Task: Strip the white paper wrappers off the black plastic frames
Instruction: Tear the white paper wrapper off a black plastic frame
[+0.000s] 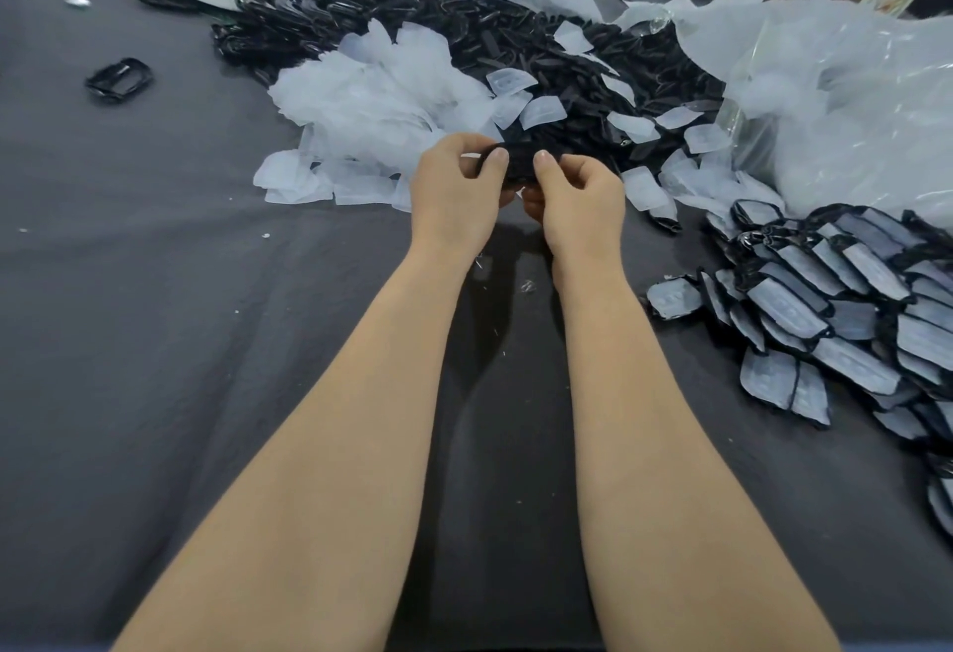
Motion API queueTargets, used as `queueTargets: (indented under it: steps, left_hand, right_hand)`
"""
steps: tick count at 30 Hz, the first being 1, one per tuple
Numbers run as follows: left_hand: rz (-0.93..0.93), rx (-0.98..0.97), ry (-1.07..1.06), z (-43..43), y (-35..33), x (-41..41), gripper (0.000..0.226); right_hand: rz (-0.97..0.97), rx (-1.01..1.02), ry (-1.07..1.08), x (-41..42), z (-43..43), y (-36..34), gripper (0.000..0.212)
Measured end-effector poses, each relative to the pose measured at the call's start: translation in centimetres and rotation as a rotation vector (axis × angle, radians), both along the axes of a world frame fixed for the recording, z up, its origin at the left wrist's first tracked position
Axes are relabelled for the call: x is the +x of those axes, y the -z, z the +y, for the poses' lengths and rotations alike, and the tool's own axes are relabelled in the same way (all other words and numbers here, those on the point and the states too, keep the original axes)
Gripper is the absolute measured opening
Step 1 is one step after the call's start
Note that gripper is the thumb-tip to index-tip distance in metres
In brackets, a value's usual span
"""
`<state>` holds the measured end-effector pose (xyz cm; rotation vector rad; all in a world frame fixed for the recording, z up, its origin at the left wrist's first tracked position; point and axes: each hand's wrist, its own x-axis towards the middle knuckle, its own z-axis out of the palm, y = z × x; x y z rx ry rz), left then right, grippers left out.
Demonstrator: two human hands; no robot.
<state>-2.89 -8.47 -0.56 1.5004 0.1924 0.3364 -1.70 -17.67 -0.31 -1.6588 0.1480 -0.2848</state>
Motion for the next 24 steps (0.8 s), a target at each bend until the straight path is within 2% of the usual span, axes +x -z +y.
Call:
queueTargets:
  steps: [2, 6, 9, 11, 12, 14, 16, 18, 21, 24]
  left_hand:
    - [0.009, 0.102, 0.010, 0.0, 0.0, -0.2, 0.006]
    - [0.009, 0.136, -0.007, 0.3, -0.1, -0.3, 0.011]
    - [-0.042, 0.314, -0.050, 0.5, -0.2, -0.4, 0.011]
    - [-0.079, 0.390, -0.096, 0.8, -0.4, -0.4, 0.012]
    - [-0.090, 0.372, -0.126, 1.1, -0.5, -0.4, 0.013]
    - [-0.086, 0.185, -0.207, 1.8, -0.7, -0.3, 0.014]
    - [-0.067, -0.079, -0.293, 2.5, -0.9, -0.1, 0.013]
    - [-0.066, -0.264, -0.343, 2.8, -1.0, 0.0, 0.010]
    - [-0.084, -0.345, -0.369, 2.7, -1.1, 0.0, 0.009]
    - [-0.090, -0.375, -0.348, 2.4, -1.1, -0.1, 0.010]
  right_hand:
    - [-0.017, -0.006, 0.026, -0.1, 0.0, 0.0, 0.009]
    - [-0.056, -0.045, 0.008, -0.3, 0.1, -0.1, 0.008]
    - [-0.073, -0.175, 0.003, -0.6, 0.4, -0.2, 0.008]
    - [-0.077, -0.185, 0.004, -0.7, 0.7, -0.3, 0.009]
    - [-0.077, -0.175, 0.002, -0.8, 0.7, -0.4, 0.011]
    - [-0.058, -0.258, -0.006, -0.8, 0.5, -0.6, 0.016]
    - [-0.006, -0.516, -0.042, -0.7, 0.4, -0.7, 0.021]
    - [0.068, -0.750, -0.102, -0.9, 0.8, -0.6, 0.031]
    - [0.144, -0.966, -0.171, -1.2, 2.1, -0.3, 0.041]
    - [0.129, -0.982, -0.215, -1.3, 2.7, -0.4, 0.028]
